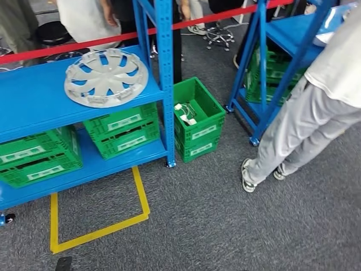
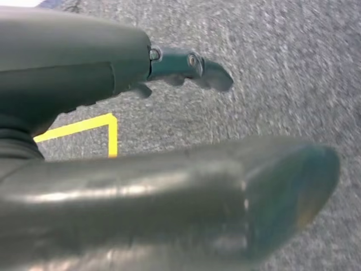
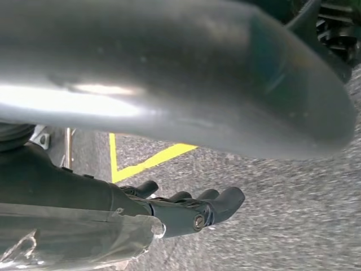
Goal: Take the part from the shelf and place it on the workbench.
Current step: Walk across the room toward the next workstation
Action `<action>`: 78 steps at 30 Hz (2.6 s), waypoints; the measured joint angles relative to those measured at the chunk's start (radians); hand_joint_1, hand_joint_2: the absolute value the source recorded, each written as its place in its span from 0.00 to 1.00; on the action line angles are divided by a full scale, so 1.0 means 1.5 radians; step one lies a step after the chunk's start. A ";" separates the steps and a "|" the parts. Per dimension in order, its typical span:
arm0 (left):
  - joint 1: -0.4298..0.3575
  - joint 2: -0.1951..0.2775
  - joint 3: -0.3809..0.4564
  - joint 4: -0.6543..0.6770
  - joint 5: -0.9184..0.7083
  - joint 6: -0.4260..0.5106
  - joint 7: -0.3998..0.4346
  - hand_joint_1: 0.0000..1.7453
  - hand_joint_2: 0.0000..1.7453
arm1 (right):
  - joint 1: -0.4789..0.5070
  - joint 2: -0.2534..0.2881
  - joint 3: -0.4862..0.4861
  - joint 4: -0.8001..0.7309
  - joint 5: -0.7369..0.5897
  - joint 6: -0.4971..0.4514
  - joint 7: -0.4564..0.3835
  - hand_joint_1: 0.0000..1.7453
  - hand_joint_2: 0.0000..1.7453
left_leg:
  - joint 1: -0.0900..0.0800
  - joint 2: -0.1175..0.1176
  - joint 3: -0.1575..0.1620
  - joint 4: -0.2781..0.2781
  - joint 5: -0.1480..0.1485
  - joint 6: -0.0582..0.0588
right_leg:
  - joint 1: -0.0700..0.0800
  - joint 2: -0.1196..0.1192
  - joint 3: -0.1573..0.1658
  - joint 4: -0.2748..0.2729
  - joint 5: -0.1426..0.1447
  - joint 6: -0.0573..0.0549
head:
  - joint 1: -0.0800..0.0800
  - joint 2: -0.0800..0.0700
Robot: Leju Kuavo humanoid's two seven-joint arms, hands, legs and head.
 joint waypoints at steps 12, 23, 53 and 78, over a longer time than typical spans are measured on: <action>0.000 0.002 0.000 0.000 0.003 -0.008 0.008 0.00 0.00 | 0.002 0.000 -0.004 0.000 0.032 0.002 0.014 0.00 0.00 | 0.002 -0.102 -0.003 -0.001 0.005 -0.015 | -0.004 0.087 -0.010 -0.027 0.043 -0.014 | 0.003 0.000; 0.001 0.003 0.002 0.000 0.010 -0.009 0.017 0.00 0.00 | -0.003 0.001 -0.003 0.000 0.040 0.004 0.018 0.00 0.00 | 0.000 -0.001 -0.036 0.078 -0.017 -0.034 | -0.004 -0.008 -0.004 -0.035 0.044 -0.029 | -0.006 0.000; 0.028 0.046 -0.165 -0.046 0.200 -0.042 0.127 0.00 0.00 | 0.055 -0.037 0.126 -0.017 -0.162 -0.038 0.051 0.00 0.00 | -0.002 -0.024 0.008 -0.013 0.009 -0.019 | 0.002 0.044 -0.016 -0.028 0.050 -0.021 | 0.007 0.000; 0.115 0.102 -0.451 -0.092 0.544 -0.100 0.168 0.00 0.00 | 0.094 -0.103 0.400 -0.093 -0.487 -0.023 0.106 0.00 0.00 | -0.005 -0.024 0.007 -0.013 0.008 -0.020 | -0.001 0.045 -0.015 -0.030 0.052 -0.020 | 0.007 0.000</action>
